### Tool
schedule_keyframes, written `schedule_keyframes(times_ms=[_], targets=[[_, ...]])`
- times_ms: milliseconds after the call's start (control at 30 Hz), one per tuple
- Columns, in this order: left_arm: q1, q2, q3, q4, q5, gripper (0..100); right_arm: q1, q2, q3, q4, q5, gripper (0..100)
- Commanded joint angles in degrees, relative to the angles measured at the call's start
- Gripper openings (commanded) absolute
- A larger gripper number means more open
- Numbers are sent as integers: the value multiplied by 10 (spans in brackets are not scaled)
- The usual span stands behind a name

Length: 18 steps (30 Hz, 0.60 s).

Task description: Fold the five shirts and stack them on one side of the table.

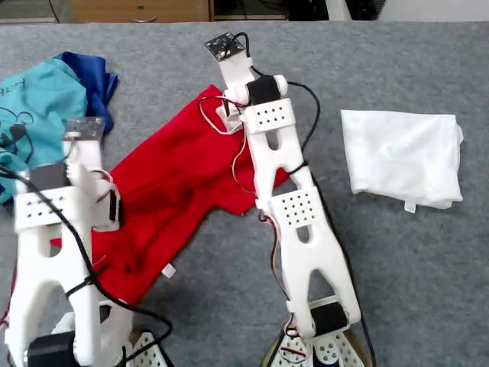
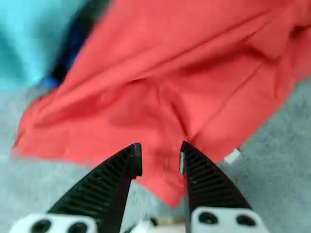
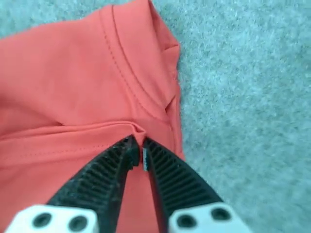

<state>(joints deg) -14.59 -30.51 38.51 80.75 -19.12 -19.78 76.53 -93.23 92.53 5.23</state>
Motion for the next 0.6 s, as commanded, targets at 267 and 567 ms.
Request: schedule_keyframes(times_ms=[267,567], targets=[[8,84,84,-108,-59,95,-12,-3,-22,-38,-1,2],[-8,90,-4,25,-140,93,-25,10,-22,-39,16,2]])
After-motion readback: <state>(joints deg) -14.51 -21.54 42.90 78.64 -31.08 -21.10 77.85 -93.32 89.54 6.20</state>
